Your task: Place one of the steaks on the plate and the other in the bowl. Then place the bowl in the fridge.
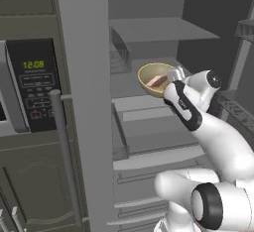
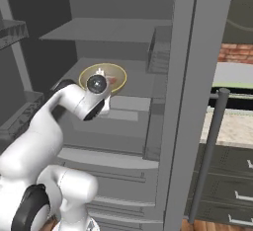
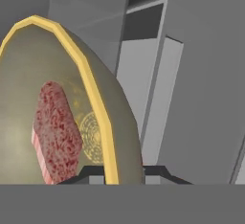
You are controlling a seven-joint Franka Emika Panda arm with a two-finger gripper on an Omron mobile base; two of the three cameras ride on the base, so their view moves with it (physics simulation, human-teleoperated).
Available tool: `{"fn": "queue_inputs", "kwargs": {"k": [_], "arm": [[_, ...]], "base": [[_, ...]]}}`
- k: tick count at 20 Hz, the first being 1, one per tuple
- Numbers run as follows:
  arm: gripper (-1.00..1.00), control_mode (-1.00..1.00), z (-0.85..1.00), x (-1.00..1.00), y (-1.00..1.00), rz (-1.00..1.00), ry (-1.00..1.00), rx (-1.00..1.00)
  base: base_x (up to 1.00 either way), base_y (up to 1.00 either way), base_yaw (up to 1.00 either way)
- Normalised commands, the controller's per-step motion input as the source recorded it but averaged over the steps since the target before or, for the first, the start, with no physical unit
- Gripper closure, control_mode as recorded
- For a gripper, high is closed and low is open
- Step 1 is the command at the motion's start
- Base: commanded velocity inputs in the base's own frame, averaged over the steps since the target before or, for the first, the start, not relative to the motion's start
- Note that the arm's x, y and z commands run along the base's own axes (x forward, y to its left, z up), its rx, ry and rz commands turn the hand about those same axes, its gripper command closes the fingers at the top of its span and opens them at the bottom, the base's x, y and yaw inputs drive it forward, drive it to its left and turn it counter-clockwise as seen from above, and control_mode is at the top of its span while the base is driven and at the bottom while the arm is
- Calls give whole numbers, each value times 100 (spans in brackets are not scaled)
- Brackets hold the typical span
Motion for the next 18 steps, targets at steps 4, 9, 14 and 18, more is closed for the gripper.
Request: {"fn": "queue_inputs", "kwargs": {"k": [4,9,14,18], "arm": [[100,-100,16,46,0,-4,8,0],[100,-100,10,70,0,0,13,0],[100,-100,-3,65,0,-1,4,0],[100,-100,-14,53,1,-2,-4,0]], "base": [[0,0,0],[0,0,0],[0,0,0],[0,0,0]]}}
